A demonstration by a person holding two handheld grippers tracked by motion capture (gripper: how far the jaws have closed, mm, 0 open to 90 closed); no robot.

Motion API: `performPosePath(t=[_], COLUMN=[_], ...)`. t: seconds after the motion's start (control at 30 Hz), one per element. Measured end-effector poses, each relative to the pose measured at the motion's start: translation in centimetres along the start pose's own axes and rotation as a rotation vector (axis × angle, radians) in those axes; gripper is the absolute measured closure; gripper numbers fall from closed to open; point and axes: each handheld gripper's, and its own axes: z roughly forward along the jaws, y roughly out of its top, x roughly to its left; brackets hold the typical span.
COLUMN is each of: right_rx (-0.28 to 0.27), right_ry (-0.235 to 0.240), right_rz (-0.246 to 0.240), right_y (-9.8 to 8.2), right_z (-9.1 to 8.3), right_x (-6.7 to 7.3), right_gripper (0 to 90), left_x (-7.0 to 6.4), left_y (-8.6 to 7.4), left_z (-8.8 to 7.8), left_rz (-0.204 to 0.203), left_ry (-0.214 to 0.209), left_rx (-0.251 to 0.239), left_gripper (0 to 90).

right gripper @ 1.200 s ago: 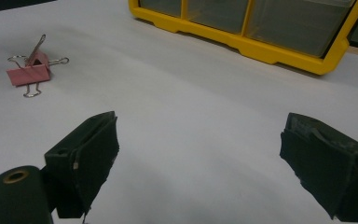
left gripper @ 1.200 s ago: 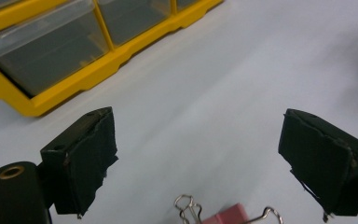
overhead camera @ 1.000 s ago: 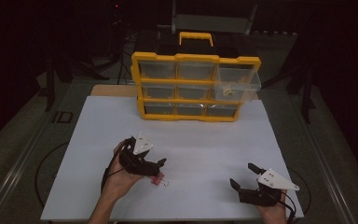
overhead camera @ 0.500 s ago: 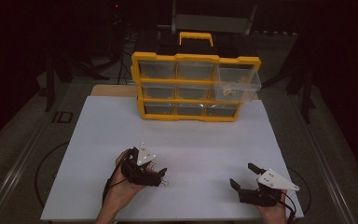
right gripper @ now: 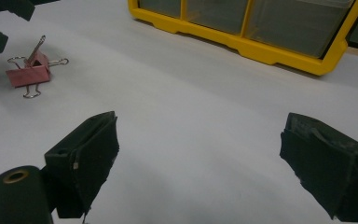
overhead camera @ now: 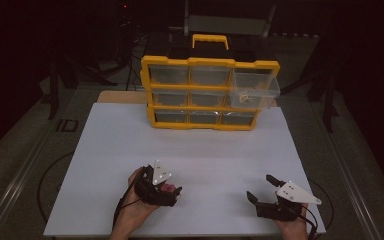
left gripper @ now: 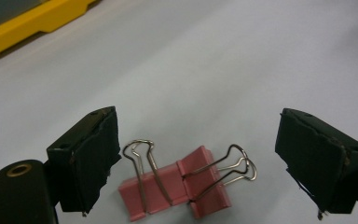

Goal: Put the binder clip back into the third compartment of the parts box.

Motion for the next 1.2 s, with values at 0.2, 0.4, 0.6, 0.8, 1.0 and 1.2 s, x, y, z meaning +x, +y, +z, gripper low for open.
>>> performPosePath(t=[0.2,0.4,0.6,0.8,1.0,1.2], right_rx=[0.000,0.001,0.000,-0.002,-0.002,-0.001], right_ry=[0.001,0.001,0.001,0.001,0.001,0.002], right_rz=[0.001,0.003,0.002,0.001,0.001,0.000], right_y=[0.0,0.0,0.0,0.0,0.0,0.0], right_z=[0.0,0.0,0.0,0.0,0.0,-0.1], right_x=[0.0,0.0,0.0,0.0,0.0,0.0], right_gripper=[11.0,11.0,11.0,11.0,11.1,11.0], left_x=[-0.5,-0.9,-1.4,-1.4,-1.8,-1.5], left_y=[-0.6,-0.9,-1.4,-1.6,-1.4,-0.9], left_z=[0.3,0.3,0.6,1.0,1.2,0.6], left_rz=[0.004,0.015,0.012,0.002,0.015,0.002], left_ry=[0.012,0.008,-0.005,-0.015,-0.009,0.028], left_rx=[0.014,0.022,0.039,0.061,0.075,0.058], left_gripper=[16.6,26.0,42.1,58.5,72.3,82.6])
